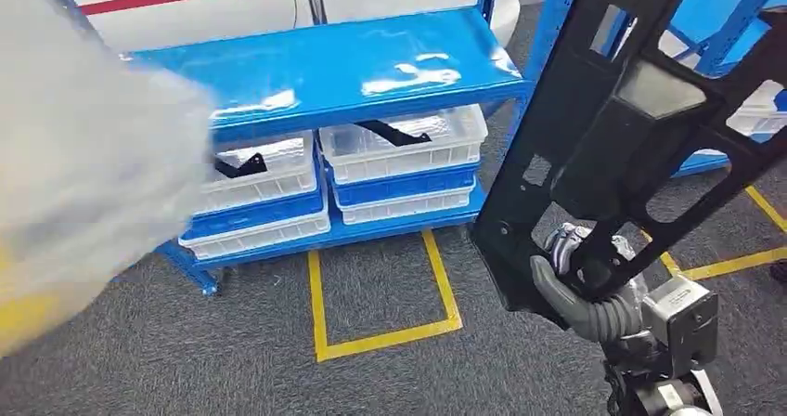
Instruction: Take the parts from the cabinet and place them on the table.
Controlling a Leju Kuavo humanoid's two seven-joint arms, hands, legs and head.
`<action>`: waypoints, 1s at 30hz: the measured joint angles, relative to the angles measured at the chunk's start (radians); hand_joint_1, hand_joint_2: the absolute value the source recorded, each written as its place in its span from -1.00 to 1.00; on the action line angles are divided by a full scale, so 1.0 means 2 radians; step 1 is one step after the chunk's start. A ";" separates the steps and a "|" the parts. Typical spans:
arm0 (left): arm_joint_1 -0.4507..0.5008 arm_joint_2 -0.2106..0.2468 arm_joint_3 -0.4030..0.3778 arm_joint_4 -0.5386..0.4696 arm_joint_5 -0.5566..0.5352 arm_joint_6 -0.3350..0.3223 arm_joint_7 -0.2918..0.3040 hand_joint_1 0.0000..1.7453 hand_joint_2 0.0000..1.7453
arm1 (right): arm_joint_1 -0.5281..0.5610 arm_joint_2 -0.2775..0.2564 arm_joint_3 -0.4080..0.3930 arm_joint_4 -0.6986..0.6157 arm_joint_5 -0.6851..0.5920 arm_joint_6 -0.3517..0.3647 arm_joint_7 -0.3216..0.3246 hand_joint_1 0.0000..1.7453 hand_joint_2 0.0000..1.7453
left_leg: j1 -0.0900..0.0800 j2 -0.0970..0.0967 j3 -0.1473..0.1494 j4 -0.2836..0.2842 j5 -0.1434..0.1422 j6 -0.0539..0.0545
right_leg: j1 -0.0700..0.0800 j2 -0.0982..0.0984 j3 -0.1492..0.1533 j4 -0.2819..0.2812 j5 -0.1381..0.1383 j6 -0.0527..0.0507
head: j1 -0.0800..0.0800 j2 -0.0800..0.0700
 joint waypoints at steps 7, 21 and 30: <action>-0.001 0.001 0.000 0.000 0.002 0.000 0.000 -1.00 1.00 | 0.001 -0.009 -0.020 -0.002 0.009 -0.007 0.015 1.00 1.00 | 0.004 -0.002 0.098 -0.054 0.029 0.004 | 0.000 0.004 -0.043 0.001 0.036 0.005 | 0.000 0.000; 0.001 0.001 0.000 0.000 0.010 0.000 0.005 -1.00 1.00 | 0.013 -0.032 -0.052 -0.021 0.013 -0.022 0.043 1.00 1.00 | 0.001 0.025 0.057 -0.095 0.061 0.026 | -0.004 0.000 -0.036 0.103 0.007 0.033 | 0.004 0.000; 0.000 0.003 0.000 0.000 0.006 0.000 0.003 -1.00 1.00 | 0.024 -0.035 -0.062 -0.030 0.013 -0.032 0.043 1.00 1.00 | 0.002 0.012 0.019 -0.018 0.010 0.005 | 0.001 -0.003 0.005 0.002 -0.008 -0.001 | 0.002 0.000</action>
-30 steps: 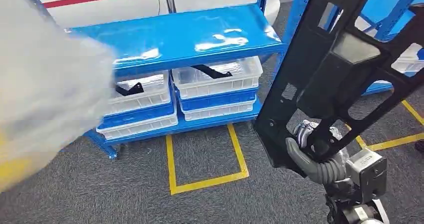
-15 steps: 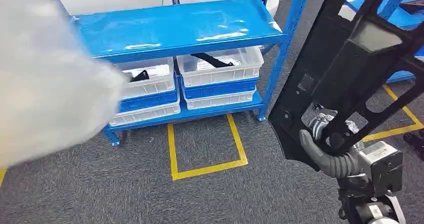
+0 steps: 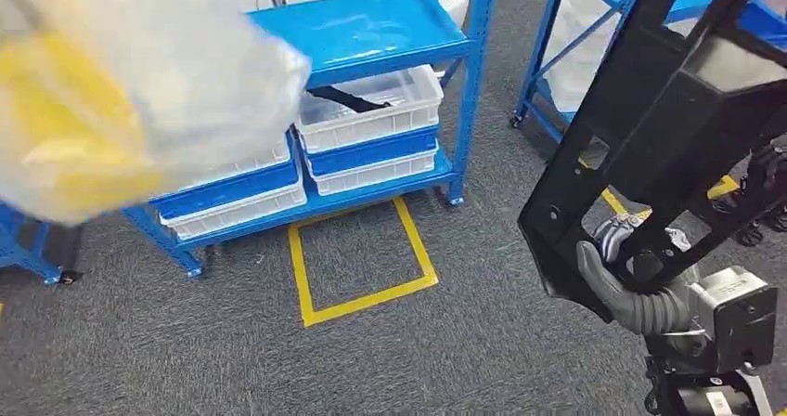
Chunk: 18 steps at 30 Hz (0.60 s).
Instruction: Take the parts from the cabinet and place them on the table.
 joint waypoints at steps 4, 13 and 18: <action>-0.001 0.000 0.000 0.000 0.000 0.000 -0.004 -1.00 1.00 | 0.003 0.000 0.000 0.000 -0.001 -0.002 -0.002 1.00 1.00 | 0.000 -0.007 -0.020 0.097 -0.036 0.001 | 0.003 0.021 -0.018 0.001 0.015 -0.002 | 0.000 0.000; -0.001 0.000 0.000 0.000 0.000 0.002 -0.004 -1.00 1.00 | 0.013 0.000 -0.004 -0.009 0.000 -0.015 -0.009 1.00 1.00 | 0.001 -0.026 0.077 -0.087 0.026 0.017 | 0.004 0.058 -0.042 0.005 0.036 0.011 | -0.001 0.000; 0.002 0.000 0.000 0.000 0.002 0.002 -0.003 -1.00 1.00 | 0.020 0.000 -0.006 -0.010 -0.003 -0.016 -0.010 1.00 1.00 | 0.002 0.001 0.064 -0.086 0.036 0.020 | -0.003 0.014 -0.105 0.171 -0.058 0.025 | 0.002 0.000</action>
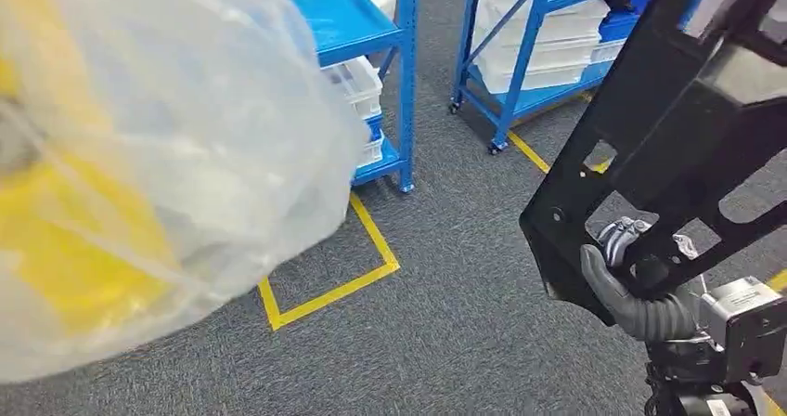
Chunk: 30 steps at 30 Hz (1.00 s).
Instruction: Take the parts from the cabinet and place them on the table.
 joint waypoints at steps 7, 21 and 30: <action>-0.002 0.002 0.000 0.000 -0.002 0.000 0.004 -1.00 1.00 | 0.005 0.000 0.001 -0.002 0.001 0.006 -0.003 1.00 1.00 | 0.004 0.029 -0.011 0.018 -0.003 -0.022 | -0.008 -0.021 0.094 -0.158 0.056 0.003 | -0.001 0.000; -0.003 0.007 0.000 0.001 -0.002 0.003 0.015 -1.00 1.00 | 0.009 0.001 0.009 -0.005 0.014 0.003 -0.010 1.00 1.00 | -0.011 -0.043 0.011 0.016 -0.027 0.010 | 0.011 0.031 0.067 -0.158 0.083 -0.019 | -0.001 0.000; 0.000 0.008 0.000 0.001 -0.002 0.001 0.015 -1.00 1.00 | 0.027 0.003 0.012 -0.010 0.020 -0.010 -0.016 1.00 1.00 | -0.009 0.005 0.019 -0.031 0.011 0.010 | 0.002 0.002 0.006 -0.036 0.018 0.006 | -0.001 0.000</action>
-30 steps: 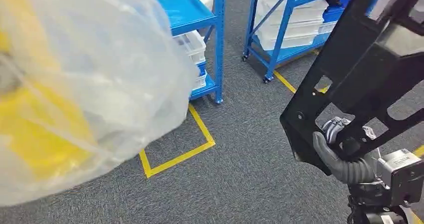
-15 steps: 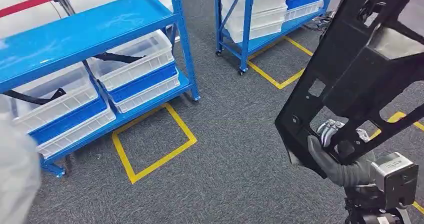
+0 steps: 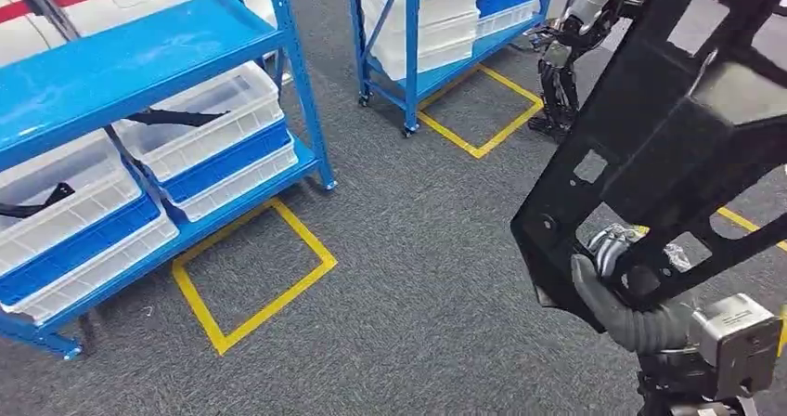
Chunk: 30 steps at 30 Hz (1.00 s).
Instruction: Take the parts from the cabinet and place them on the table.
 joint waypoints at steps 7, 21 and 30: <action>-0.002 0.003 0.000 0.000 0.000 0.001 0.006 -1.00 1.00 | 0.006 0.002 0.009 -0.001 0.003 -0.012 -0.003 1.00 1.00 | 0.005 0.036 -0.016 0.039 -0.022 -0.024 | -0.009 -0.033 0.080 -0.131 0.053 0.004 | -0.001 0.000; -0.003 0.003 0.000 0.000 0.000 0.001 0.007 -1.00 1.00 | 0.009 0.003 0.014 -0.005 0.003 -0.017 -0.003 1.00 1.00 | 0.004 -0.060 -0.013 0.051 -0.032 -0.009 | -0.001 0.043 0.058 -0.129 0.073 -0.021 | -0.003 0.000; -0.001 0.001 0.000 0.000 0.000 0.002 0.006 -1.00 1.00 | 0.012 0.002 0.014 -0.005 0.003 -0.019 -0.002 1.00 1.00 | 0.005 -0.006 -0.017 0.035 -0.018 -0.004 | -0.002 0.000 -0.014 0.016 -0.002 -0.003 | -0.002 0.000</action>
